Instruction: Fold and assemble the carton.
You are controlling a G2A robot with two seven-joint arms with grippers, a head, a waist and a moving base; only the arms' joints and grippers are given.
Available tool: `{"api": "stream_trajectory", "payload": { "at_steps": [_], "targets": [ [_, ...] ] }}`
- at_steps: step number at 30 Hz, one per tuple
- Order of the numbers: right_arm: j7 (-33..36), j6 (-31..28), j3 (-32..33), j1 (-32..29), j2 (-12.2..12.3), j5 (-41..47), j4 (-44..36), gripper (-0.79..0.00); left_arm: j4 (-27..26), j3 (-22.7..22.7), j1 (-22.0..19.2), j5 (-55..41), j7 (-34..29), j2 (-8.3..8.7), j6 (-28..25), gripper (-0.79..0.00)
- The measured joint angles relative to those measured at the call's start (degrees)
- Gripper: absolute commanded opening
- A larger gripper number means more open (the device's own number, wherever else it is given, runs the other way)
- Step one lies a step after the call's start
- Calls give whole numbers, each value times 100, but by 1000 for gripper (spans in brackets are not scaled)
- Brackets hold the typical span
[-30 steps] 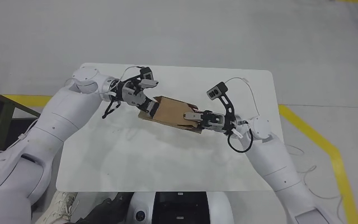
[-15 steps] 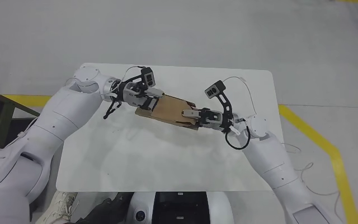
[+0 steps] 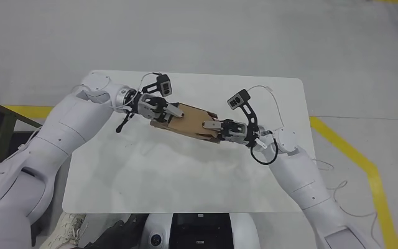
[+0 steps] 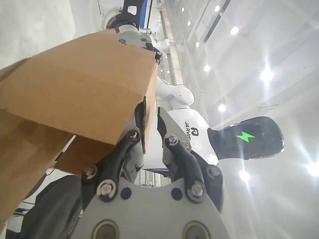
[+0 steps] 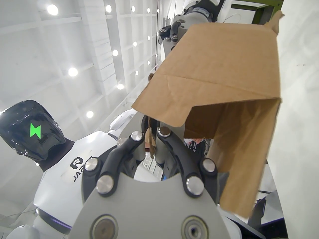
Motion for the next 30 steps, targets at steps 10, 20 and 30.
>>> {"api": "stream_trajectory", "payload": {
  "at_steps": [10, 20, 30],
  "targets": [
    [-46, 10, -78, 47, -47, -37, 51, -554, -38, 43, -3, -133, 0, 38, -65, -785],
    [-82, -151, 208, -117, -9, 67, -55, 0, 163, -18, 3, -252, 0, 68, -227, -785],
    [-62, -13, 579, -658, 126, -233, -825, 0, 587, -208, 44, -213, 0, 8, -559, -785]
  ]
}}
